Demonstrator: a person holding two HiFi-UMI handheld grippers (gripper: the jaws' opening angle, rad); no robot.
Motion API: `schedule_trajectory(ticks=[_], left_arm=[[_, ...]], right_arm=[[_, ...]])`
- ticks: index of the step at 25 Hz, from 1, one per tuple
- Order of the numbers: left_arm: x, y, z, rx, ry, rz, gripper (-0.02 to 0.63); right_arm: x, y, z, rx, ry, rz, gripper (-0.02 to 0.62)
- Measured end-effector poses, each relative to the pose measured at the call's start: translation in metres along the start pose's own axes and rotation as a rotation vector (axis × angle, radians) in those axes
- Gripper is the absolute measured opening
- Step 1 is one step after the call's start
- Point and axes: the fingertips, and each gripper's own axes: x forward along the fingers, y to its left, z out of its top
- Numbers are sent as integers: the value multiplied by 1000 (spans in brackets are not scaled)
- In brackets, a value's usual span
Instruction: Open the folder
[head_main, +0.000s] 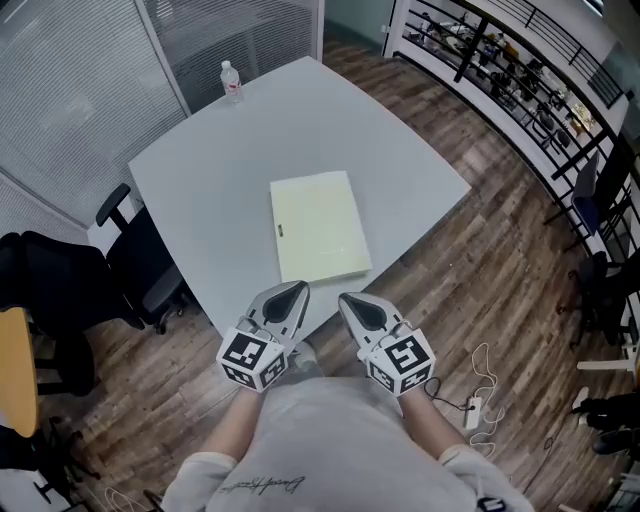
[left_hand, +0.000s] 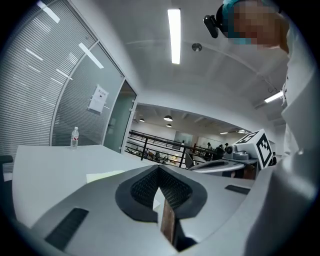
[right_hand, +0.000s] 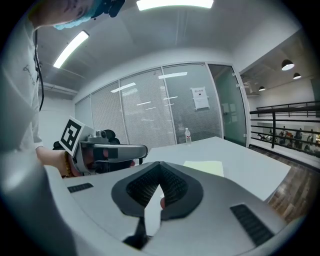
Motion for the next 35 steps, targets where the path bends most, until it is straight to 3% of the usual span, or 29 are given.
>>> schedule_trajectory(ticks=[11, 21, 35], left_arm=[[17, 33, 7, -4, 20, 12, 9], [40, 40, 9, -38, 42, 83, 9], [34, 57, -16, -78, 83, 150, 9]], right_arm=[[33, -20, 2, 10, 47, 24, 15], [42, -47, 12, 16, 82, 104, 15], [54, -67, -7, 34, 135, 117, 15]])
